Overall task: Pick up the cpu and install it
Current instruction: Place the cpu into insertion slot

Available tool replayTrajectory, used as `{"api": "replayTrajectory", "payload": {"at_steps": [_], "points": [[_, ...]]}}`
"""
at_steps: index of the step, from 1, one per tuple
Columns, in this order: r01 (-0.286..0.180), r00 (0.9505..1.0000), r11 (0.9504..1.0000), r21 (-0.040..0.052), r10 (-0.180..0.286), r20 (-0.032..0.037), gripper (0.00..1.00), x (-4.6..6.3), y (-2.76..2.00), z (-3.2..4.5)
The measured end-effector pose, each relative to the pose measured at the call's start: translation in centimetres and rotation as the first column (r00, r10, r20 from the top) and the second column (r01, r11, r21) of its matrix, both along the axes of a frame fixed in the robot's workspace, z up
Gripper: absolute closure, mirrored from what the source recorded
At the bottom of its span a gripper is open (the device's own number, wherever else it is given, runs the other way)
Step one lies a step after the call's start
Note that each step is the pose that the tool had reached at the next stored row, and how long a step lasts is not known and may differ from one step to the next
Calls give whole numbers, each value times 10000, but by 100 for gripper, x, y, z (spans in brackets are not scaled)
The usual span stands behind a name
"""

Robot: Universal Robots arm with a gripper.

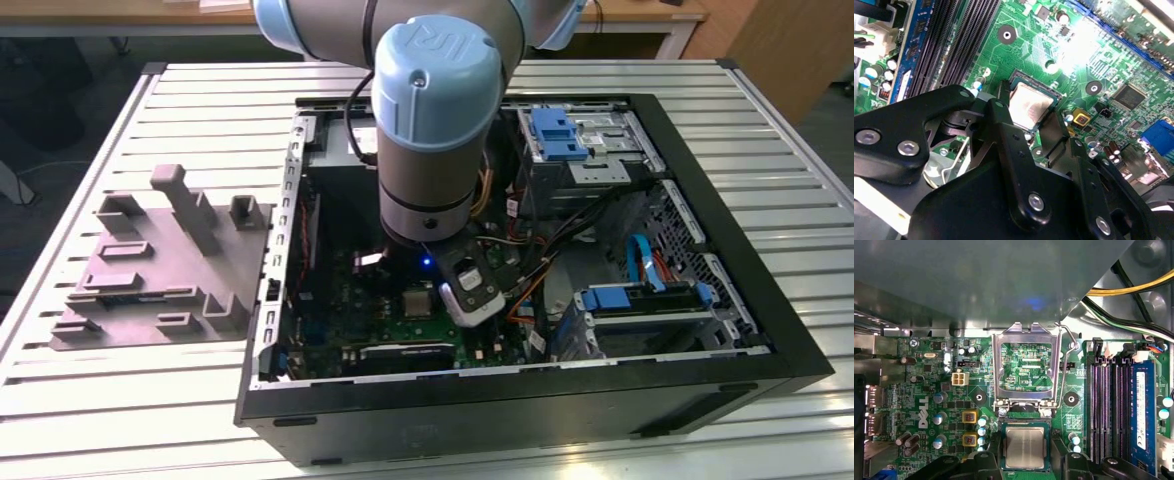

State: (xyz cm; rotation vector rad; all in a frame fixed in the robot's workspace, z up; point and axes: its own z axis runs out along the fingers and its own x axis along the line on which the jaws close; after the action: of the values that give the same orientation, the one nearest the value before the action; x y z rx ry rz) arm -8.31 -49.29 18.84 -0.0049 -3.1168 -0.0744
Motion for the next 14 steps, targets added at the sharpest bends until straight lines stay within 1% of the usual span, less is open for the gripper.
{"api": "replayTrajectory", "payload": {"at_steps": [4, 5, 13, 14], "points": [[0, 10000, 10000, 5, 0, -2, 52, 0, -1, 1], [1, 10000, 10000, 15, -1, -2, 55, 0, -1, 0], [2, 10000, 10000, 37, -2, 0, 55, 0, 1, -3], [2, 10000, 10000, 37, -2, -2, 53, -1, 0, -3]]}}
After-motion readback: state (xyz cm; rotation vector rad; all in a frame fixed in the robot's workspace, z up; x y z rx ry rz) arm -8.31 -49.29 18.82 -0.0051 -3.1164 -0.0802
